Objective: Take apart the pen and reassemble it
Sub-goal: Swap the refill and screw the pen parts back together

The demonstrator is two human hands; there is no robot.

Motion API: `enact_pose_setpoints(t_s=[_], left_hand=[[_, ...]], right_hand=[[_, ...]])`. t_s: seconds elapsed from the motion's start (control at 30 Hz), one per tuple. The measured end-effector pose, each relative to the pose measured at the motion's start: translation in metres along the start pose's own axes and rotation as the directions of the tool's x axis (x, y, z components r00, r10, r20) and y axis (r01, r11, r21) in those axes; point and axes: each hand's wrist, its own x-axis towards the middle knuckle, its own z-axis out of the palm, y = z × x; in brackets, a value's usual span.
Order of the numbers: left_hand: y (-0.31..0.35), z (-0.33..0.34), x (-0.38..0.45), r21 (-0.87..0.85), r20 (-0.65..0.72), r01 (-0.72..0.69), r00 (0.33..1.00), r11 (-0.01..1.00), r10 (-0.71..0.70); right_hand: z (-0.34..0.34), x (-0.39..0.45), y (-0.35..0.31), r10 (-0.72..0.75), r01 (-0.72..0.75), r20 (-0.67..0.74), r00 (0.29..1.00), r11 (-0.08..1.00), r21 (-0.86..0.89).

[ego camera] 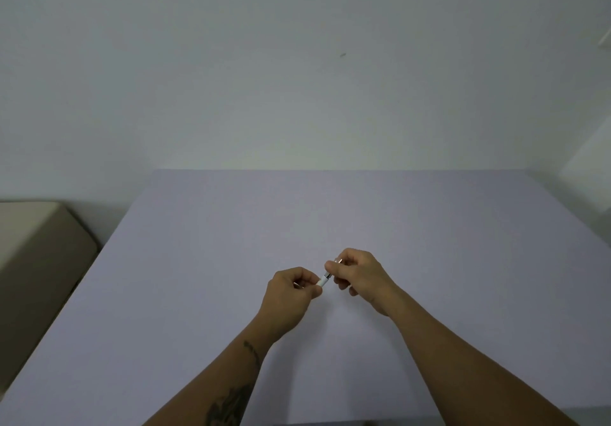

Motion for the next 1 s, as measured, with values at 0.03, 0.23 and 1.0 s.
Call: enact_pose_setpoints(t_s=[0.03,0.23,1.0], left_hand=[[0.001,0.003,-0.001,-0.005,-0.003,0.003,1.0,1.0,-0.003],[0.009,0.025,-0.009,-0.034,0.001,0.008,1.0,0.999,-0.008],[0.06,0.17,-0.096,-0.109,-0.049,0.042,0.998,0.993,-0.047]], right_hand=[[-0.005,-0.001,0.0,0.026,-0.029,0.028,0.999,0.995,0.093],[-0.028,-0.012,0.008,0.069,-0.088,0.097,0.993,0.975,0.205],[-0.144,-0.092,0.051,-0.047,0.043,0.103,0.994,0.998,0.04]])
